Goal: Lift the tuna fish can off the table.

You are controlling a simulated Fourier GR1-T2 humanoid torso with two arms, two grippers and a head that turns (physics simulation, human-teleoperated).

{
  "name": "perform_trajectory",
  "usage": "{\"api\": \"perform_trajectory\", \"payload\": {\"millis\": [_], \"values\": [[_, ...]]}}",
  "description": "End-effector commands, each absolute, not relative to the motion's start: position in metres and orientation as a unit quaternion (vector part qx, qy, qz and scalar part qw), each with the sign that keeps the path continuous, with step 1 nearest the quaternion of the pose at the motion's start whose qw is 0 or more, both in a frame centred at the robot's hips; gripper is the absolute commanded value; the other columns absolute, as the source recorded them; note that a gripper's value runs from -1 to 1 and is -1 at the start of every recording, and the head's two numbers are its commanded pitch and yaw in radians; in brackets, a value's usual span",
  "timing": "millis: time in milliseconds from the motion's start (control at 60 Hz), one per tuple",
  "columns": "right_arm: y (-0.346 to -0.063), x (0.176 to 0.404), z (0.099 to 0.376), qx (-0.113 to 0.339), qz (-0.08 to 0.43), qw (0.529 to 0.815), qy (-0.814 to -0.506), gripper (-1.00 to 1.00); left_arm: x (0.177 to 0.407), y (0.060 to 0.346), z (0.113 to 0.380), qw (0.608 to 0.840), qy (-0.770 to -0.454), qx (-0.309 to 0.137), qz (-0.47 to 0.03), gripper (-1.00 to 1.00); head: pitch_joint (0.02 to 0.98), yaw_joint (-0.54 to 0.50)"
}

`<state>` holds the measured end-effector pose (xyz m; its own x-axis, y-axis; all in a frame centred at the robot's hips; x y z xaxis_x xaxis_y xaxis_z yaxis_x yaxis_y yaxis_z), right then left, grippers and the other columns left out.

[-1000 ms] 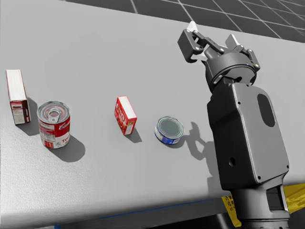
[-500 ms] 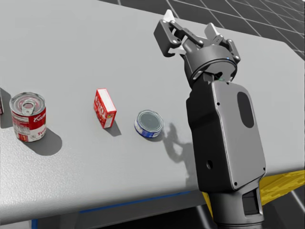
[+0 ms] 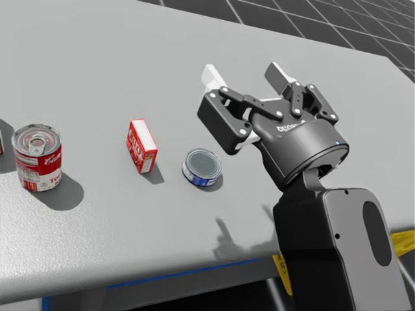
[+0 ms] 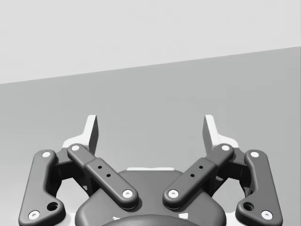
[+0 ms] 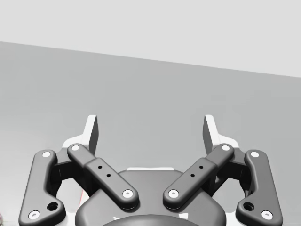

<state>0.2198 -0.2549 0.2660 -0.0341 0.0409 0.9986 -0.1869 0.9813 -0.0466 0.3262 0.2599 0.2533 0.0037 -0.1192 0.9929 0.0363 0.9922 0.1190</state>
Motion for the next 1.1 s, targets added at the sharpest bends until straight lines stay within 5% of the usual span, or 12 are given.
{"api": "perform_trajectory", "payload": {"millis": [17,400,667,1100], "values": [[-0.251,0.190,0.247,0.074,0.119,0.706,-0.694,-1.00,0.326,0.260,0.253,0.708,-0.704,0.030,-0.056,-1.00,0.888,-0.45],[-0.260,0.172,0.180,0.054,0.129,0.734,-0.665,-1.00,0.326,0.259,0.251,0.707,-0.704,0.035,-0.059,-1.00,0.878,-0.47],[-0.259,0.197,0.144,0.009,0.121,0.764,-0.634,-1.00,0.326,0.259,0.252,0.707,-0.704,0.035,-0.057,-1.00,0.881,-0.47],[-0.264,0.236,0.127,-0.014,0.081,0.806,-0.587,-1.00,0.326,0.259,0.253,0.708,-0.703,0.033,-0.054,-1.00,0.881,-0.46]]}}
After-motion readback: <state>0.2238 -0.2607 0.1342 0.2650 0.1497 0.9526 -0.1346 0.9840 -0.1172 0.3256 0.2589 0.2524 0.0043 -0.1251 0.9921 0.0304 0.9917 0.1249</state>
